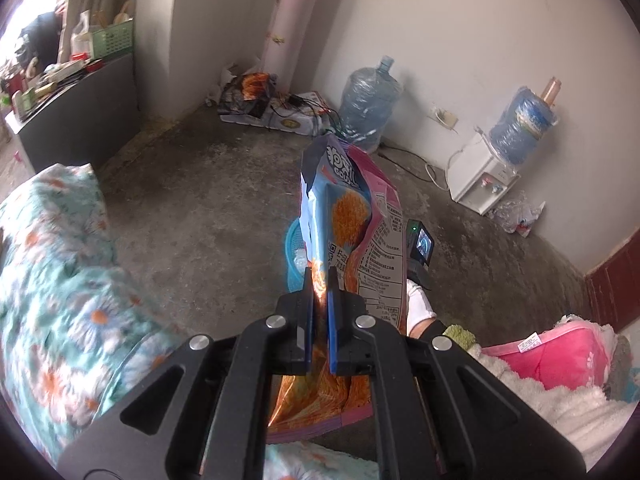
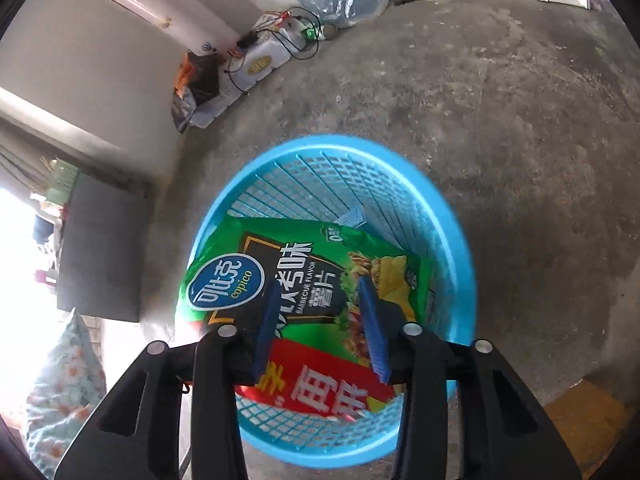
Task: Collect trash
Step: 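Open left tool to drop the snack bag into the wastebasket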
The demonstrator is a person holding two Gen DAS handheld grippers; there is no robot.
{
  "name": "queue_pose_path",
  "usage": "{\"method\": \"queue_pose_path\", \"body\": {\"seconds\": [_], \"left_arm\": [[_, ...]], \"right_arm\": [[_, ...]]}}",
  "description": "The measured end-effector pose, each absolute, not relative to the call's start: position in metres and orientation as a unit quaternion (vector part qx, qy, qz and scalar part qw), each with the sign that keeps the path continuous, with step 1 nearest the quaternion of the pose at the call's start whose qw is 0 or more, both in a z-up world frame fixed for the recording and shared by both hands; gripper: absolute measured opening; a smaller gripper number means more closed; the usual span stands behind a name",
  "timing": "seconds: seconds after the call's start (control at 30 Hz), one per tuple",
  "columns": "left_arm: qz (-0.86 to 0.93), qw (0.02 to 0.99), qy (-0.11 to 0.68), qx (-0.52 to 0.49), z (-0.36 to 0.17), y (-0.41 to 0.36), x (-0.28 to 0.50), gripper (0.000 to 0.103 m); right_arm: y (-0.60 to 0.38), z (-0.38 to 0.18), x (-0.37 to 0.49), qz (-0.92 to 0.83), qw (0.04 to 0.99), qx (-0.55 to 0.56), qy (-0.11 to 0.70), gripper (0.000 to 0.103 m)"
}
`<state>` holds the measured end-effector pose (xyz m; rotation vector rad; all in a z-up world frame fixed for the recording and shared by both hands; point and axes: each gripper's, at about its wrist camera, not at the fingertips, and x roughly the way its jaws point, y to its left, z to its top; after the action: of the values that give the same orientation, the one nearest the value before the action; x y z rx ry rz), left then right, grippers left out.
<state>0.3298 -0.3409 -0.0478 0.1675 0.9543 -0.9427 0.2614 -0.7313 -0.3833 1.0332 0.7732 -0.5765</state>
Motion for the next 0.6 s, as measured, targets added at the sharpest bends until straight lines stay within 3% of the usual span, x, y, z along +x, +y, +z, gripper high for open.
{"method": "queue_pose_path", "body": {"seconds": [0.4,0.6], "left_arm": [[-0.376,0.74,0.554,0.066,-0.119,-0.418,0.381,0.004],[-0.346,0.72,0.6,0.034,-0.158,-0.468,0.399,0.004]], "right_arm": [[-0.72,-0.332,0.135,-0.278,0.753,0.57,0.174,0.04],[-0.677,-0.315,0.084,-0.304,0.743,0.577,0.147,0.04]]}}
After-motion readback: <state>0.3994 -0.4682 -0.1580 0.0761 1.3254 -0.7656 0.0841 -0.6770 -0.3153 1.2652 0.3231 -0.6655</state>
